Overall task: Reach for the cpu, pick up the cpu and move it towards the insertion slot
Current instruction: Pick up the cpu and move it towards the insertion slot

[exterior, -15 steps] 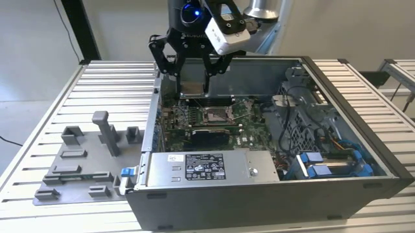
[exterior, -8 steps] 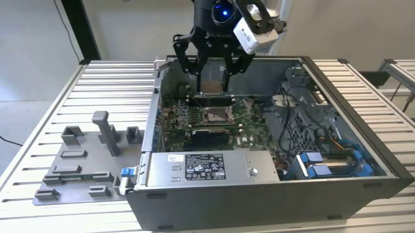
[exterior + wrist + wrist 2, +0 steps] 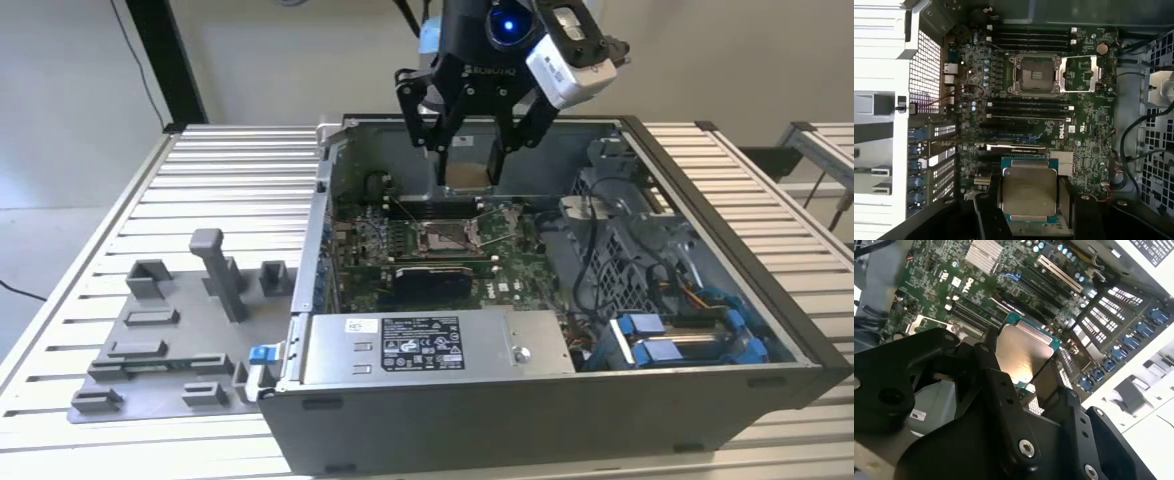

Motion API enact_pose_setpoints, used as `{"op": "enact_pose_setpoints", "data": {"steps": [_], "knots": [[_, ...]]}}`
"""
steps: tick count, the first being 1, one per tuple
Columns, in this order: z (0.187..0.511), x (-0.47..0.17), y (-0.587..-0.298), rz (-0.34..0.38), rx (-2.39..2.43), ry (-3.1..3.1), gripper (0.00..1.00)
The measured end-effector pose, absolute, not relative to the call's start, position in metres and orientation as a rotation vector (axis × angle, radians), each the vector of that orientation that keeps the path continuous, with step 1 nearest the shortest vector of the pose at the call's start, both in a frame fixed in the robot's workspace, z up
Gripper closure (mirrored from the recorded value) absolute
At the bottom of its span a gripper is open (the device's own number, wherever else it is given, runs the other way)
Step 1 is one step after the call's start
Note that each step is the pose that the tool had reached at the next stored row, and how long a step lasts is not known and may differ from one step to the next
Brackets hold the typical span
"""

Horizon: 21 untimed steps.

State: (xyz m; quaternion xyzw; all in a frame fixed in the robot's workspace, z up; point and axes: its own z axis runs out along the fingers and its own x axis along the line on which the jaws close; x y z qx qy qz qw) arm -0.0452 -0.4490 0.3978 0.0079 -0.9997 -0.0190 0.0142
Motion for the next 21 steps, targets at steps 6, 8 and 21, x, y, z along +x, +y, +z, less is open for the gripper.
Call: {"op": "enact_pose_setpoints", "data": {"steps": [6, 8, 21], "knots": [[0.397, -0.037, -0.444, -0.056, 0.024, -3.113, 1.0], [0.397, -0.037, -0.443, -0.055, 0.022, -3.113, 1.0], [0.396, -0.036, -0.425, -0.056, -0.02, -3.113, 1.0]]}}
